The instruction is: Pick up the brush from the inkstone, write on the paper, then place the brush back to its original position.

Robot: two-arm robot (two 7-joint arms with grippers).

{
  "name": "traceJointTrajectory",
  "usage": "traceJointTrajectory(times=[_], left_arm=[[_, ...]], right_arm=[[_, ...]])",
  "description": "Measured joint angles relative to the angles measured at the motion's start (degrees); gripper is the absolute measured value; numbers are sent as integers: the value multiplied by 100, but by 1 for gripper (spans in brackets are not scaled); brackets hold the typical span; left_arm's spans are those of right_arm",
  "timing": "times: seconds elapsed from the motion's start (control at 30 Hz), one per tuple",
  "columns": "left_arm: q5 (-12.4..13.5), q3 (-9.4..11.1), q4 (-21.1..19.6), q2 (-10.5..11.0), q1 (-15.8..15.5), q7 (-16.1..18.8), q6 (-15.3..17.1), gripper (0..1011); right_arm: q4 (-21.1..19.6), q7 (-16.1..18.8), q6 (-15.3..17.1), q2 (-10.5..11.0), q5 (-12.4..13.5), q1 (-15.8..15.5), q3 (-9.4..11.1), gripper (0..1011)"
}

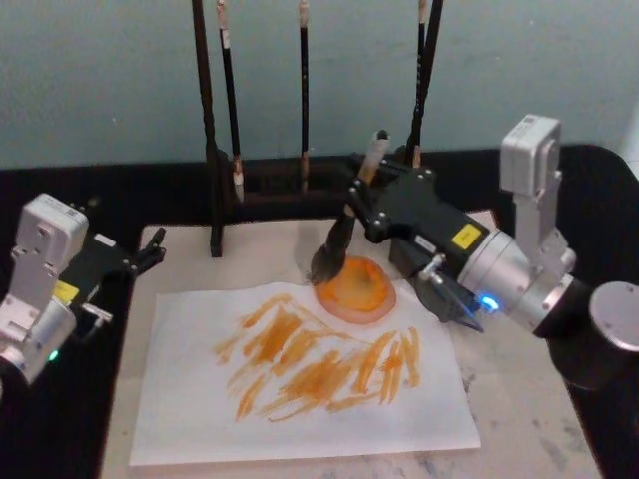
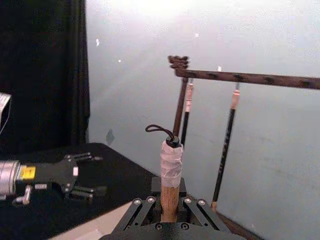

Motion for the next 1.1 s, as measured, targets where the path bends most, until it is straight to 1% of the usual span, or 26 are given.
traceJointTrajectory(times=[0.03, 0.07, 0.1, 0.13, 0.2, 0.37, 0.7, 1.1], left_arm=[[0, 0, 0, 0, 0, 0, 0, 1001], [0, 0, 0, 0, 0, 0, 0, 1001], [0, 0, 0, 0, 0, 0, 0, 1001], [0, 0, 0, 0, 0, 0, 0, 1001], [0, 0, 0, 0, 0, 0, 0, 1001], [0, 0, 0, 0, 0, 0, 0, 1001], [0, 0, 0, 0, 0, 0, 0, 1001], [0, 0, 0, 0, 0, 0, 0, 1001]], right_arm=[[45, 1, -58, -30, -80, 24, -35, 156], [164, 1, -192, -92, -291, 83, -109, 156], [164, 1, -192, -92, -291, 83, -109, 156], [273, 4, -281, -147, -439, 131, -158, 156], [374, 17, -351, -211, -559, 169, -189, 156], [479, 62, -375, -270, -646, 180, -180, 156], [637, 135, -349, -399, -763, 186, -81, 156], [695, 280, -308, -537, -844, 168, 8, 156]])
